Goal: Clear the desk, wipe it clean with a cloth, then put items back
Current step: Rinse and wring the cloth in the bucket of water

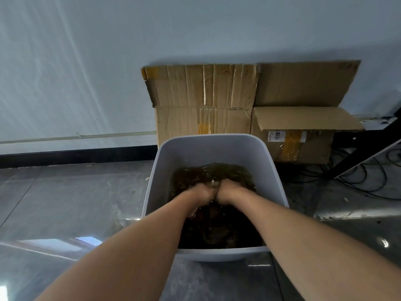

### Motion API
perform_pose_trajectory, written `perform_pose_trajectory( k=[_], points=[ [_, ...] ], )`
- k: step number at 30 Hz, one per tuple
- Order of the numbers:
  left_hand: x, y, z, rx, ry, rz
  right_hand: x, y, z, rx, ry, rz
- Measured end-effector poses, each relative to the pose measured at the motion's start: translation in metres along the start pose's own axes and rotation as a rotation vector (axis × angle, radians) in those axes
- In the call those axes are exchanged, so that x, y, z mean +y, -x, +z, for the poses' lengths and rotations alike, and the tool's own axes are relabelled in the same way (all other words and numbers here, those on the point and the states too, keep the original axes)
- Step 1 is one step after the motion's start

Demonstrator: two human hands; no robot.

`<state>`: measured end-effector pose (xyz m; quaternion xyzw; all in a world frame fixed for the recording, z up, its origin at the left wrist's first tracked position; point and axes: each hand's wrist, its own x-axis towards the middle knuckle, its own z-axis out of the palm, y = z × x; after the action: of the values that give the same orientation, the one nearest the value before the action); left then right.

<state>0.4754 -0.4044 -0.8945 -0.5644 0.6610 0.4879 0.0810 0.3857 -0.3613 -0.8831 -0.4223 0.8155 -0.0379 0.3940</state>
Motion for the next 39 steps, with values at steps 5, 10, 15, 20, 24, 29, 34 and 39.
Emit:
perform_pose_trajectory(
  k=[5,10,15,20,24,29,34,39],
  points=[
    [0.011,0.011,-0.002,-0.041,0.598,-0.176,-0.016,0.013,-0.008,0.143,-0.401,0.033],
    [0.014,0.020,-0.010,-0.069,0.704,-0.152,-0.026,0.027,-0.009,0.293,-0.424,0.030],
    [0.019,0.018,-0.003,-0.041,0.639,-0.079,-0.001,0.019,-0.019,0.342,-0.273,0.094],
    [0.003,0.005,-0.003,0.276,-0.052,0.054,0.004,0.013,-0.011,0.157,0.062,0.054],
    [-0.003,0.002,0.002,0.130,-0.195,0.092,0.001,0.008,-0.002,0.079,0.006,0.075],
    [0.005,0.000,0.001,0.088,0.401,-0.011,-0.010,0.011,-0.002,0.144,-0.340,0.051],
    [0.007,0.005,-0.009,0.157,0.626,-0.005,-0.026,0.021,0.001,0.274,-0.409,0.018],
    [0.024,0.026,-0.008,-0.059,0.671,0.036,-0.005,0.012,-0.023,0.315,-0.453,0.117]
  ],
)
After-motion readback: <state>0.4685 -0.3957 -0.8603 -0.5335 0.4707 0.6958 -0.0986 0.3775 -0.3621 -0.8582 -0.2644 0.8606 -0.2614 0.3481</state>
